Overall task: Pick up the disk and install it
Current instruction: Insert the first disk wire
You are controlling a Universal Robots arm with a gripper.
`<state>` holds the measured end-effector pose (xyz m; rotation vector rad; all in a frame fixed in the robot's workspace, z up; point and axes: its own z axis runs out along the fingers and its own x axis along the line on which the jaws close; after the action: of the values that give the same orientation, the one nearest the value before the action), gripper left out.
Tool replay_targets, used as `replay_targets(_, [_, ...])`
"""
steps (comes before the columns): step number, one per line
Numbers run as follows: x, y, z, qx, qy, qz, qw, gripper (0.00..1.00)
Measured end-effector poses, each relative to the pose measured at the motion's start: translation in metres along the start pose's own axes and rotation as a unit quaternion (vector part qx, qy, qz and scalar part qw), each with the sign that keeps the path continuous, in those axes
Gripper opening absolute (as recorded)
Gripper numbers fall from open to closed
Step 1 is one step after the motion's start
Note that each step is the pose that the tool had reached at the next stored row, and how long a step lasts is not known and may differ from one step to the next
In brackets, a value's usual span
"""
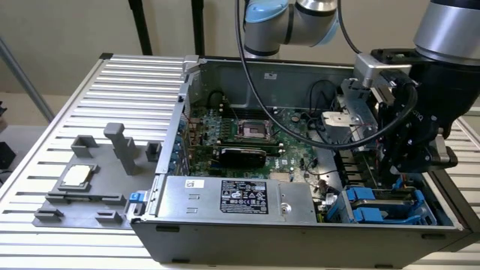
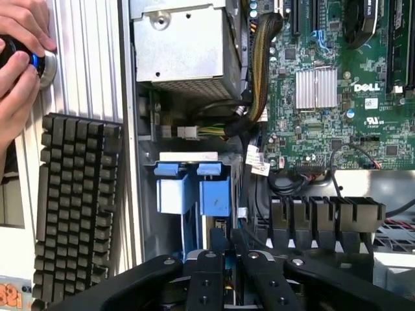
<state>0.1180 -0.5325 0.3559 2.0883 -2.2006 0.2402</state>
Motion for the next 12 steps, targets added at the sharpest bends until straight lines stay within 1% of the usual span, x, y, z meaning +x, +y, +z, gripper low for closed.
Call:
replay_targets(3, [0.0029,0.0006,0.0020,0.0101,-0.0050,0.002,0.9999,0.16])
replay_targets(5, [0.0039,0.0017,0.0037,0.0155,-0.0076,0.003,0.9998,0.16])
replay_targets(8, [0.0050,0.0046,0.0068,0.0207,-0.0096,0.003,0.9997,0.16])
replay_targets(10, [0.0049,0.0057,0.0087,0.0234,-0.0109,0.004,0.9997,0.16])
replay_targets(12, [0.0046,0.0058,0.0105,0.0261,-0.0130,0.004,0.9996,0.16])
